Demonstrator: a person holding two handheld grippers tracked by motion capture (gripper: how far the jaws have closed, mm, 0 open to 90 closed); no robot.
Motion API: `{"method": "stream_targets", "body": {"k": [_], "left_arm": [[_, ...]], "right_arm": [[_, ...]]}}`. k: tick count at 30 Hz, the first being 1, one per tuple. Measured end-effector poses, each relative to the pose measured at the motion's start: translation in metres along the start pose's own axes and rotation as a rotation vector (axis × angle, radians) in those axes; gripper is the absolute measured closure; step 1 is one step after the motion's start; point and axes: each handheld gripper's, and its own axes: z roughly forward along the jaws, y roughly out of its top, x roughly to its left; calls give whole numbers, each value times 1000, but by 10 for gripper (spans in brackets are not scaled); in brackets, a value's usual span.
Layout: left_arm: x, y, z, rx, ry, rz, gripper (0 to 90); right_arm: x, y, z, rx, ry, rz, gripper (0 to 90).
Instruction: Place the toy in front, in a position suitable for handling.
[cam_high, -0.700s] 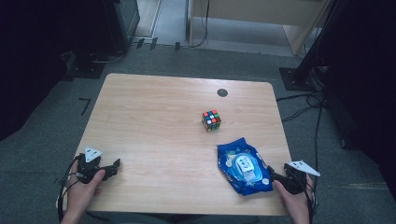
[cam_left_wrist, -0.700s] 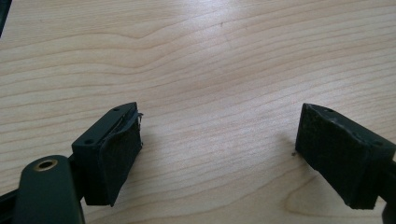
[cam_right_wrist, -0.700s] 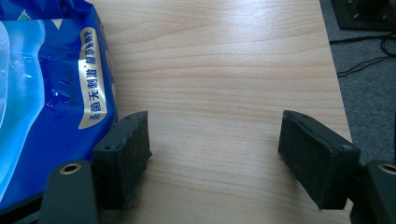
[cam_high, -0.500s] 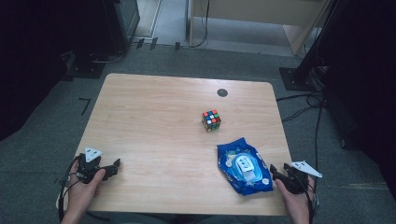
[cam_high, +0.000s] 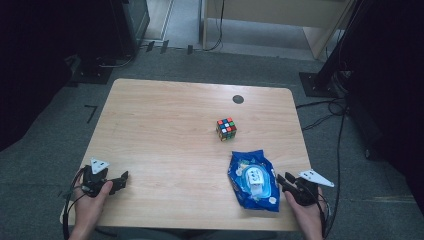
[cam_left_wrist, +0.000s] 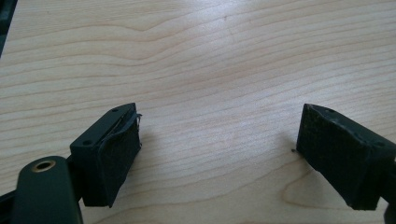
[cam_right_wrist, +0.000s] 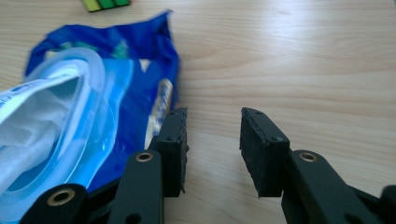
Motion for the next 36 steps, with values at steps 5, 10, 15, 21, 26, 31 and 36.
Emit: {"method": "stream_targets", "body": {"k": [5,10,15,21,26,31,36], "left_arm": [[-2,0,-1,-1,0,3,139],[-8,0,-3,-3,-20,14,139],[-15,2,-5,-14,-35,28,139],[-19,2,-6,-20,-47,37,139],[-21,2,-6,-18,-56,40,139],[-27,3,-4,-14,-72,57,139],[-35,5,-4,-17,-83,73,139]], "right_arm": [[25,3,4,-1,19,-36,591],[45,5,5,-4,26,-44,574],[59,5,5,-9,46,-69,535],[49,6,-3,-28,143,-125,478],[46,-2,-6,18,170,-226,449],[61,-3,1,27,188,-257,442],[81,0,9,22,192,-241,429]]}}
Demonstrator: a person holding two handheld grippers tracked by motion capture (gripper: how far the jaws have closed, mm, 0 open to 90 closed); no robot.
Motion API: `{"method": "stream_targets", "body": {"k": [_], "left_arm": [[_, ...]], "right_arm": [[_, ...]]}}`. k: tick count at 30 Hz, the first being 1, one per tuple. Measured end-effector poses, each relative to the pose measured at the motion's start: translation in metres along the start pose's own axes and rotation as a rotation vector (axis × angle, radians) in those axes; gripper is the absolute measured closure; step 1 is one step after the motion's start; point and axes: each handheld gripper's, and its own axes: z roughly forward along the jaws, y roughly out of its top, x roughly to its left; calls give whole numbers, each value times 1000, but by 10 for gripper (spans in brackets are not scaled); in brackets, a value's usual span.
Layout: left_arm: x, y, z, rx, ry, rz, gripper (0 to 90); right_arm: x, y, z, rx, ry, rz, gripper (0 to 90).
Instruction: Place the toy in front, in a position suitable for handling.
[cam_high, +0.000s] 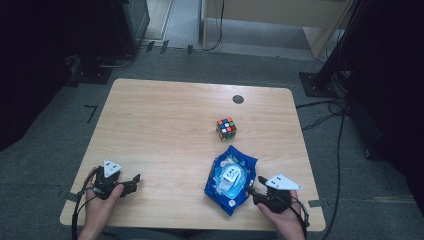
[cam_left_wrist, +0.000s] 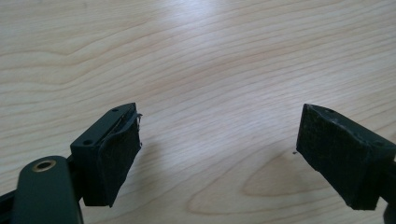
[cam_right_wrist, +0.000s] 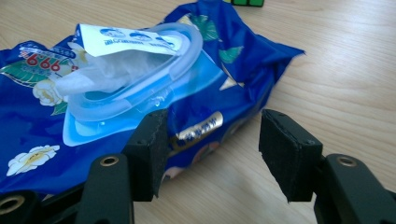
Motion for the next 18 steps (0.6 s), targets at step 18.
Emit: {"method": "stream_targets", "body": {"k": [18], "left_arm": [[-38,20,3,-47,-138,93,140]], "right_arm": [[47,46,60,0,14,1,393]]}}
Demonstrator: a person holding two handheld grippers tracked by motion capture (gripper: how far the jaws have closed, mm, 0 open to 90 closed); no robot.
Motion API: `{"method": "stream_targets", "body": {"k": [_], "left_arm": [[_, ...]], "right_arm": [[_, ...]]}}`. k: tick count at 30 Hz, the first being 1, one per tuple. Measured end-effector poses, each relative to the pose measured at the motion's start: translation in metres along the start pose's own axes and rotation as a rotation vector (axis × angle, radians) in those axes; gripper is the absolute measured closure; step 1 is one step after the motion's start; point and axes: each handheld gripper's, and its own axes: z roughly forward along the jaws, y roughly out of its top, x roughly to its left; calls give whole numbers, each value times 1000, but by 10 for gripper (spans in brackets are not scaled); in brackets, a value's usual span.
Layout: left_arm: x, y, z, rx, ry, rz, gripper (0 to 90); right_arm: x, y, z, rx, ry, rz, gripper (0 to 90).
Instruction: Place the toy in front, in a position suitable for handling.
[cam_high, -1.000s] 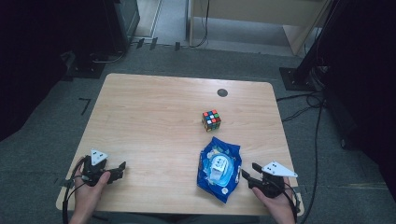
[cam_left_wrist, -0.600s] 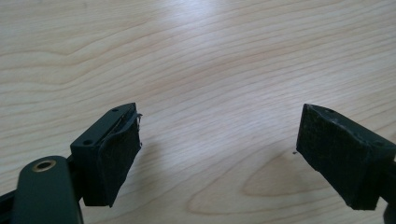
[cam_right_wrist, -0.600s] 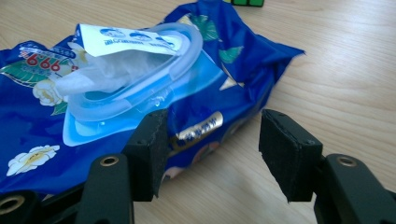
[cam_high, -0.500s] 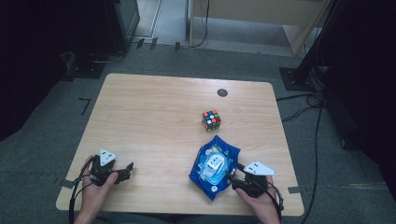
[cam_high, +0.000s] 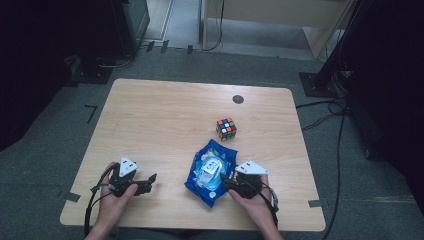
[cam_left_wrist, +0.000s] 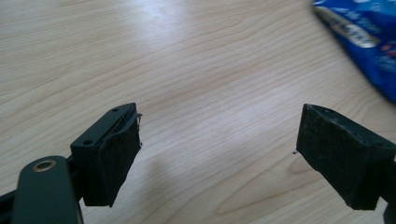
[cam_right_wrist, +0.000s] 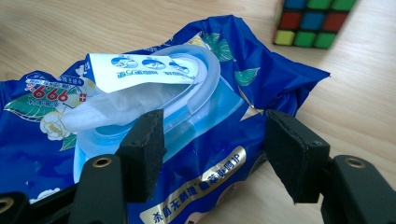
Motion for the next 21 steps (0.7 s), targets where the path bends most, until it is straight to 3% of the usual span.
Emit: {"method": "stream_targets", "body": {"k": [10,21], "left_arm": [[-8,5,-1,-31,-50,2,141],[-10,7,-4,-70,-100,29,151]], "right_arm": [[24,17,29,-3,26,-21,393],[39,29,58,-20,46,-23,426]]}}
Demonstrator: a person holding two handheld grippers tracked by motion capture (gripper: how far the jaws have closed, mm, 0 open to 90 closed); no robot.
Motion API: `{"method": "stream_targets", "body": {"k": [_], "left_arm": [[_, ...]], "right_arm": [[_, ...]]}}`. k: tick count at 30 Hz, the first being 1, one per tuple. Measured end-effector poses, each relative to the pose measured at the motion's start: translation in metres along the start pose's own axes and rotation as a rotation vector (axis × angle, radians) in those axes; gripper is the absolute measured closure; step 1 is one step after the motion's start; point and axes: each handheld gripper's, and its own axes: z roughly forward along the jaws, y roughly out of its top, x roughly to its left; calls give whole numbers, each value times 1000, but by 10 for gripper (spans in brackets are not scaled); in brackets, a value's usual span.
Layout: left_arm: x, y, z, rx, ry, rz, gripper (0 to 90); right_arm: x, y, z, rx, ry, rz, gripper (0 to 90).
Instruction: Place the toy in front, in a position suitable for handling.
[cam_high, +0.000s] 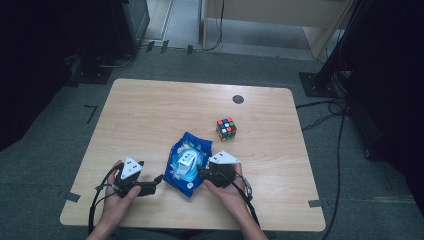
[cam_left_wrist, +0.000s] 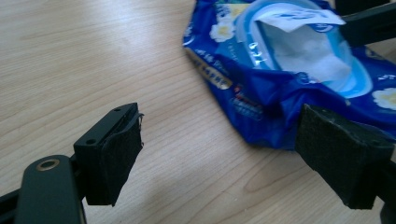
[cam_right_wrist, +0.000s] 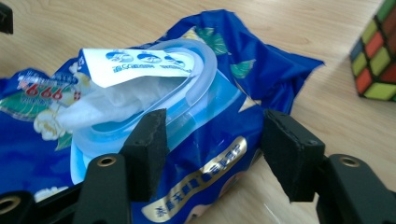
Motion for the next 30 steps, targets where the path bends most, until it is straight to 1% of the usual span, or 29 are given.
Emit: {"method": "stream_targets", "body": {"k": [2,3,5,7,8,10,11,12,13,14,16,17,19,20,23,26,30], "left_arm": [[0,-1,-1,-2,-3,2,150],[1,-1,-1,-1,-1,2,150],[1,-2,-2,-1,-1,0,150],[4,-3,-3,-2,-6,-7,150],[5,-3,-3,-3,-9,-10,150],[5,-4,-2,0,-14,-12,149],[4,-4,-2,5,-13,-8,150],[3,-4,-1,5,-14,-5,150],[2,-4,-1,8,-16,0,150],[1,-4,0,9,-17,3,150],[-1,-4,1,15,-18,16,150],[-2,-4,1,14,-19,15,150],[-3,-5,1,17,-19,18,150],[-3,-5,1,18,-22,20,150],[-4,-6,2,20,-25,24,151],[-3,-6,3,23,-36,23,151],[-5,-8,3,23,-55,41,152]], "right_arm": [[1,5,7,-2,17,3,423],[1,7,9,-2,14,1,423],[0,12,8,-18,9,7,429],[-3,14,3,-35,-2,15,449],[-7,13,-1,-39,-19,19,465],[-14,9,-8,-28,-63,36,517],[-17,6,-11,-15,-100,47,550],[-19,2,-12,10,-148,57,573],[-21,-3,-12,31,-175,66,585],[-21,-7,-11,46,-171,78,590],[-19,-13,-7,64,-148,80,594],[-16,-14,-5,63,-132,77,593],[-10,-13,0,44,-94,82,600],[-7,-12,2,35,-88,80,600],[0,-8,8,20,-50,79,592],[5,-3,16,15,-35,74,586],[8,3,25,0,-20,95,583]]}}
